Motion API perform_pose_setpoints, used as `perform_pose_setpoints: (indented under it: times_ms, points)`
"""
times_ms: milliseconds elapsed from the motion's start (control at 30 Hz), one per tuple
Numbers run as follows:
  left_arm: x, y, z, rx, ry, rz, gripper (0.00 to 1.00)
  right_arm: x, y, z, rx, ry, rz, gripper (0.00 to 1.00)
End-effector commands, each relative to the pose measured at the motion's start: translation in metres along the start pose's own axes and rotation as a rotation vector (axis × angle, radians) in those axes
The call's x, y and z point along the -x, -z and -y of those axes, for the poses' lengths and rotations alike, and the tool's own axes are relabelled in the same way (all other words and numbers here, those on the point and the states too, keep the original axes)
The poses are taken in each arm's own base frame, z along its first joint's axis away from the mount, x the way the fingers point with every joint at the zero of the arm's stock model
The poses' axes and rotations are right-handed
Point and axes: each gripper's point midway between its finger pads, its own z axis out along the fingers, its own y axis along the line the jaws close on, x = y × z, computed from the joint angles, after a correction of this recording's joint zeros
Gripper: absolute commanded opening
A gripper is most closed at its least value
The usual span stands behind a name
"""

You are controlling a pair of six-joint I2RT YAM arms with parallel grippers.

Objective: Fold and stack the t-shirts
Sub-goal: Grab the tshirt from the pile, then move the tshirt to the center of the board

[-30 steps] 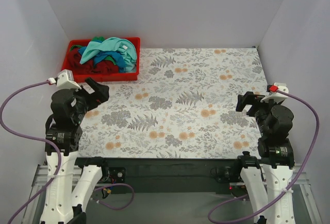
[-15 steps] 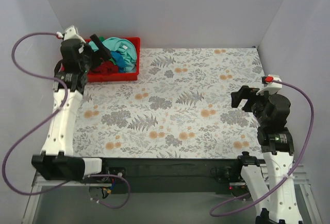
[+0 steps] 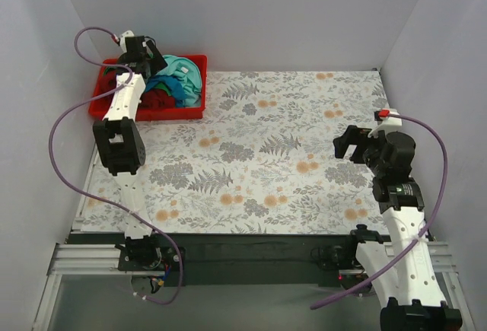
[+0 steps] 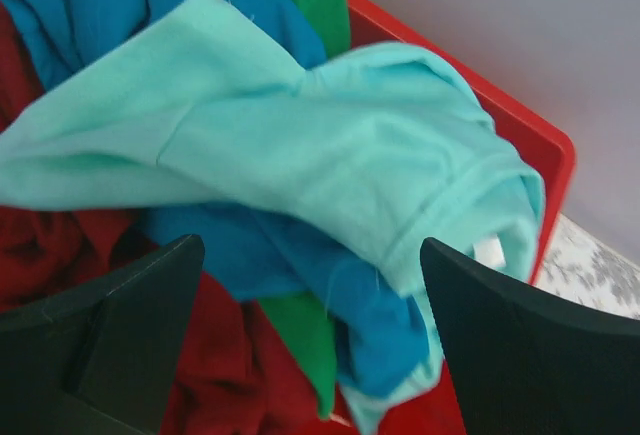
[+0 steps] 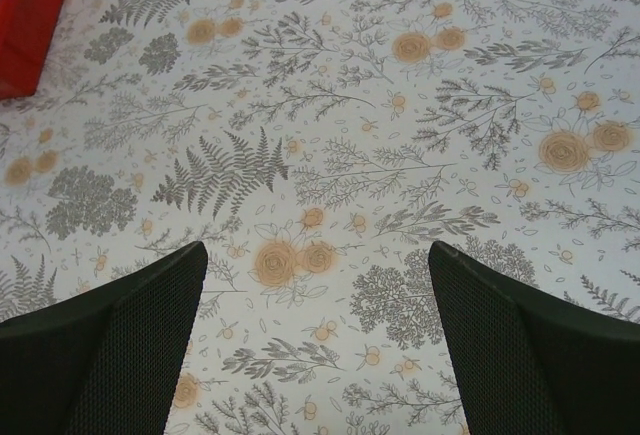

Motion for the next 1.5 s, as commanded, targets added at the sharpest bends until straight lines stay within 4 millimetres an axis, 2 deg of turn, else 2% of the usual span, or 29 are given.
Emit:
perform_pose_setpoints:
  times_ms: [0,133,200,267,300,333,367,400,433,467,600,667,700,733,800,833,933,967,1033,1100,1133,1167,1200,1267,1300,1333,1367,1400,1467]
  points:
    - [0.048,0.000,-0.001,0.050,0.001,0.133,0.89,0.002,-0.013,-0.006,0.050,0.004,0.030,0.97]
    - [0.045,-0.027,-0.013,0.092,0.003,0.157,0.89,-0.007,-0.021,-0.007,0.071,-0.007,0.009,0.96]
    - [0.043,-0.032,-0.013,0.089,-0.002,0.160,0.88,-0.008,-0.023,-0.007,0.071,-0.009,0.007,0.96]
    - [0.040,-0.039,-0.014,0.089,0.000,0.162,0.73,-0.009,-0.025,-0.006,0.067,-0.009,0.003,0.96]
    - [0.038,-0.041,-0.014,0.089,0.002,0.162,0.62,-0.010,-0.025,-0.005,0.062,-0.009,0.003,0.95]
    - [0.037,-0.042,-0.014,0.089,0.005,0.162,0.41,-0.010,-0.025,-0.004,0.060,-0.011,0.001,0.95]
    - [0.037,-0.042,-0.012,0.084,0.012,0.162,0.30,-0.011,-0.025,-0.004,0.062,-0.011,0.001,0.95]
    - [0.038,-0.042,-0.010,0.071,0.013,0.164,0.23,-0.010,-0.025,-0.004,0.060,-0.010,0.003,0.95]
    - [0.044,-0.039,-0.007,0.058,0.020,0.178,0.07,-0.011,-0.025,-0.004,0.059,-0.009,0.003,0.95]
    - [0.047,-0.037,-0.006,0.053,0.025,0.187,0.00,-0.010,-0.024,-0.004,0.059,-0.010,0.005,0.95]
    - [0.067,-0.014,0.005,0.012,0.061,0.217,0.00,-0.005,-0.022,-0.006,0.064,-0.013,0.019,0.95]
    - [0.093,0.016,0.020,-0.057,0.095,0.264,0.00,-0.002,-0.020,-0.009,0.073,-0.016,0.029,0.95]
    - [0.093,0.023,0.022,-0.072,0.105,0.262,0.00,-0.001,-0.019,-0.011,0.082,-0.019,0.033,0.95]
    - [0.118,0.053,0.036,-0.141,0.141,0.314,0.00,0.001,-0.018,-0.012,0.085,-0.021,0.038,0.95]
    - [0.125,0.075,0.050,-0.231,0.149,0.332,0.00,0.005,-0.014,-0.015,0.100,-0.026,0.050,0.95]
    - [0.151,0.109,0.065,-0.317,0.159,0.407,0.00,0.007,-0.013,-0.017,0.106,-0.028,0.056,0.95]
    - [0.174,0.169,0.107,-0.575,0.105,0.452,0.00,0.011,-0.008,-0.021,0.120,-0.032,0.062,0.94]
    - [0.175,0.184,0.118,-0.643,0.090,0.446,0.00,0.014,-0.006,-0.022,0.123,-0.030,0.070,0.94]
    - [0.192,0.216,0.129,-0.719,0.103,0.477,0.00,0.016,-0.003,-0.023,0.127,-0.028,0.077,0.94]
    - [0.193,0.241,0.143,-0.827,0.085,0.468,0.00,0.016,-0.001,-0.024,0.128,-0.029,0.078,0.94]
    - [0.201,0.266,0.150,-0.892,0.079,0.500,0.00,0.018,0.001,-0.025,0.129,-0.027,0.081,0.94]
    - [0.202,0.280,0.157,-0.953,0.088,0.492,0.00,0.019,0.002,-0.026,0.130,-0.027,0.081,0.94]
    - [0.201,0.304,0.166,-1.041,0.061,0.501,0.00,0.022,0.004,-0.026,0.132,-0.024,0.088,0.94]
    - [0.197,0.329,0.177,-1.117,0.036,0.493,0.00,0.027,0.009,-0.028,0.132,-0.020,0.099,0.94]
    - [0.192,0.352,0.185,-1.170,0.005,0.490,0.00,0.029,0.010,-0.028,0.132,-0.021,0.102,0.94]
    - [0.193,0.362,0.185,-1.185,-0.008,0.498,0.00,0.028,0.012,-0.028,0.131,-0.020,0.100,0.94]
    - [0.182,0.379,0.198,-1.232,-0.023,0.485,0.00,0.032,0.015,-0.030,0.134,-0.018,0.106,0.94]
    - [0.181,0.402,0.202,-1.272,-0.031,0.493,0.00,0.032,0.016,-0.030,0.135,-0.018,0.105,0.94]
    - [0.179,0.427,0.205,-1.326,-0.042,0.486,0.00,0.036,0.021,-0.032,0.136,-0.017,0.109,0.94]
